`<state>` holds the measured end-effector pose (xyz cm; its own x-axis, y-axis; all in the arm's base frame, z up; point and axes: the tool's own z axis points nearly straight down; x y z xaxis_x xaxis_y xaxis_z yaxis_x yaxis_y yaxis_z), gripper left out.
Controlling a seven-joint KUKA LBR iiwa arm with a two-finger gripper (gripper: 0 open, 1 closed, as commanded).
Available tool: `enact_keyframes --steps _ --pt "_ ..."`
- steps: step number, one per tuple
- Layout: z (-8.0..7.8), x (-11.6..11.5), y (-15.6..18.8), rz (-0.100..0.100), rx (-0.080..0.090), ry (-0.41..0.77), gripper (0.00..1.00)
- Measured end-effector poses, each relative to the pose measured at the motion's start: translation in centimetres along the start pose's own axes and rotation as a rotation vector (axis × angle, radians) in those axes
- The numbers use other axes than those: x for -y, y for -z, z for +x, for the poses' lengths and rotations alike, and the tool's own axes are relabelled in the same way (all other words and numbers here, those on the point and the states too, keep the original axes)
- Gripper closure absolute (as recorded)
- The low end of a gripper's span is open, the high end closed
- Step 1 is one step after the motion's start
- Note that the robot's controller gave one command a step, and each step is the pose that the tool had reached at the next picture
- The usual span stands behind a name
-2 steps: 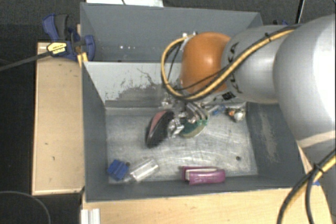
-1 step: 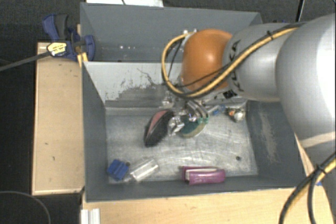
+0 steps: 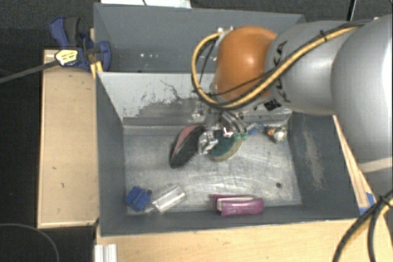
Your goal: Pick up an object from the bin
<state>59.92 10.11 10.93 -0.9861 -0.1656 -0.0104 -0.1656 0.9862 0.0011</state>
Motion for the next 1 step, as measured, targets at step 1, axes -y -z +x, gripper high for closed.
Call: enact_keyframes --steps 1 --pt "-0.19 0.01 3.27 0.0 -0.002 -0.003 1.0"
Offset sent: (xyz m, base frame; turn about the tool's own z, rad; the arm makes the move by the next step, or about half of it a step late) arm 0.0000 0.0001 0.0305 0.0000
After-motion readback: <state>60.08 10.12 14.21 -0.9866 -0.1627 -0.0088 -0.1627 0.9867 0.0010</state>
